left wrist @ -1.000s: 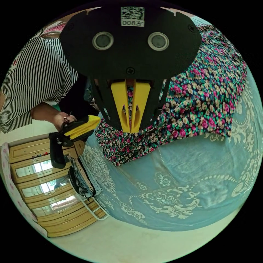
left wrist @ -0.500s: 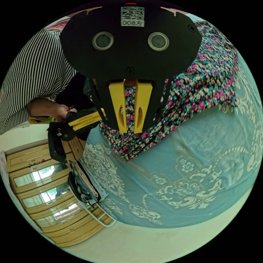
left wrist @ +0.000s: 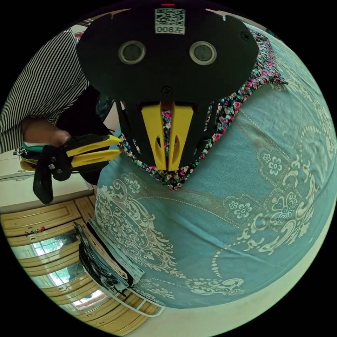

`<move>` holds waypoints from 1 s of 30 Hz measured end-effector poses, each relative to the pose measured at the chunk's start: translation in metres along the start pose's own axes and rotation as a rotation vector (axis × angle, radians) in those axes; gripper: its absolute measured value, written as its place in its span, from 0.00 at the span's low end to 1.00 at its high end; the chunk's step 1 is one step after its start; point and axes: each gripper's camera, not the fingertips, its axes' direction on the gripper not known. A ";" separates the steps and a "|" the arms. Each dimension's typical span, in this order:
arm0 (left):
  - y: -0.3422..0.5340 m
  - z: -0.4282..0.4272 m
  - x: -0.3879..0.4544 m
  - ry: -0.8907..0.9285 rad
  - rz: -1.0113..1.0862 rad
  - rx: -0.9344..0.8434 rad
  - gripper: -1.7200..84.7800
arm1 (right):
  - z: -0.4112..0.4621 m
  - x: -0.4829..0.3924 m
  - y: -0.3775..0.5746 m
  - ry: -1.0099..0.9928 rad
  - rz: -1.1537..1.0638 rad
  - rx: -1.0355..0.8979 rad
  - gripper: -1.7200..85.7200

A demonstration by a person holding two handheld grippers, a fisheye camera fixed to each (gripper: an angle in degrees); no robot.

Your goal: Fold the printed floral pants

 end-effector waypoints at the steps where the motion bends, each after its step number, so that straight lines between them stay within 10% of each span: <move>1: -0.003 -0.002 0.001 0.004 -0.003 0.011 0.04 | 0.000 0.002 0.001 -0.026 0.000 -0.010 0.10; 30: -0.065 0.011 0.003 0.041 -0.123 0.018 0.03 | -0.070 0.055 0.051 -0.194 0.067 -0.019 0.04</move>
